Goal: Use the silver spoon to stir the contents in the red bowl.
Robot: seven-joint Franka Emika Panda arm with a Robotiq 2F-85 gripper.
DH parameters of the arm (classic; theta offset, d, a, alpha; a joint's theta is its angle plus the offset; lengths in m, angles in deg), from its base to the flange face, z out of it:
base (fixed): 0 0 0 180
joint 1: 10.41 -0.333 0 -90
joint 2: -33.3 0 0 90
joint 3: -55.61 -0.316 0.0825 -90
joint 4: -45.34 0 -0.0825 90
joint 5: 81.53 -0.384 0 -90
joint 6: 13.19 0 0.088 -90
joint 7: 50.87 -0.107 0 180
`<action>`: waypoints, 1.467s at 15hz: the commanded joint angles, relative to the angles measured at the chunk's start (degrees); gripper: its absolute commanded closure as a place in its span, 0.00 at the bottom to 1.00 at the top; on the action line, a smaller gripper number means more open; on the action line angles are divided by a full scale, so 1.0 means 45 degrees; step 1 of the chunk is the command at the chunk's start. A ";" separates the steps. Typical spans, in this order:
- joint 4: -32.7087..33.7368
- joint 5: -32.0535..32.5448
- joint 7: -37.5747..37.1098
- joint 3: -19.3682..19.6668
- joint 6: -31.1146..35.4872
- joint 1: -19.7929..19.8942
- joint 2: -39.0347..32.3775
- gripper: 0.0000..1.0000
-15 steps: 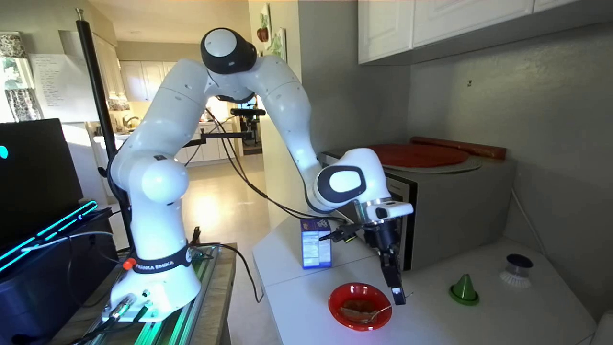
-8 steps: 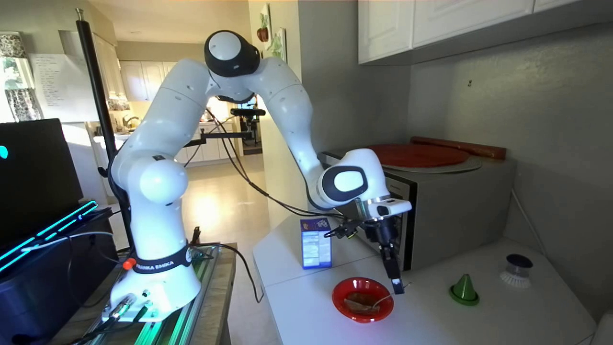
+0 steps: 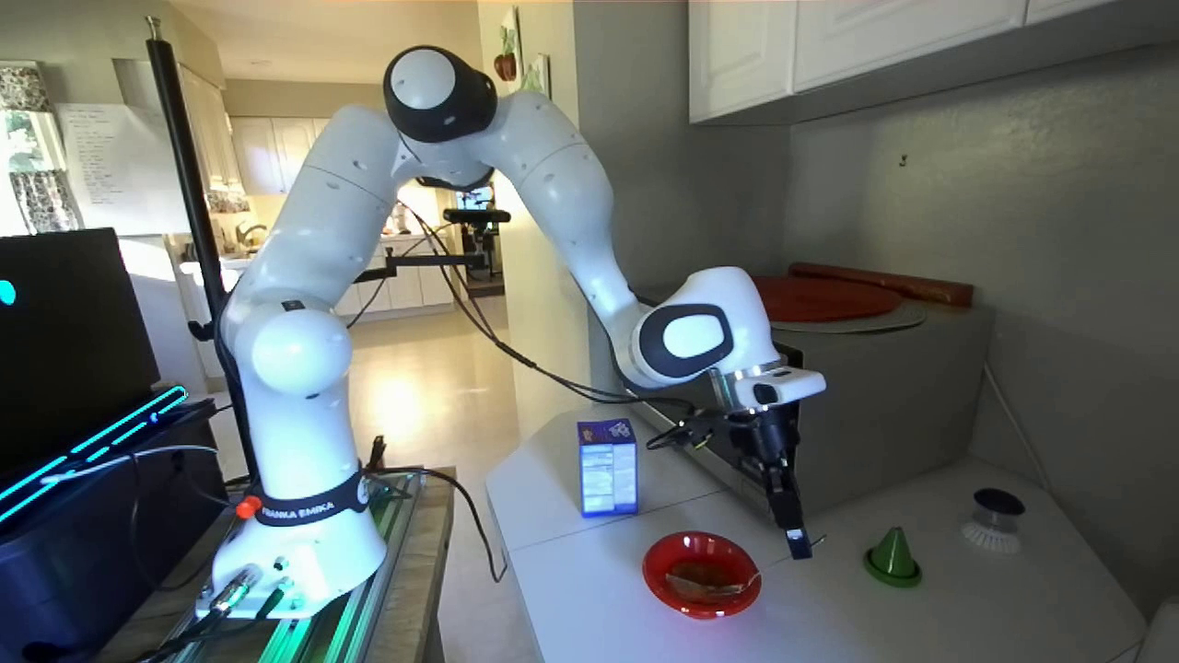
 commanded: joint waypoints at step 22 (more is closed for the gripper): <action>-0.0449 -0.6237 0.3942 -0.8839 -0.1262 0.9352 0.3145 0.96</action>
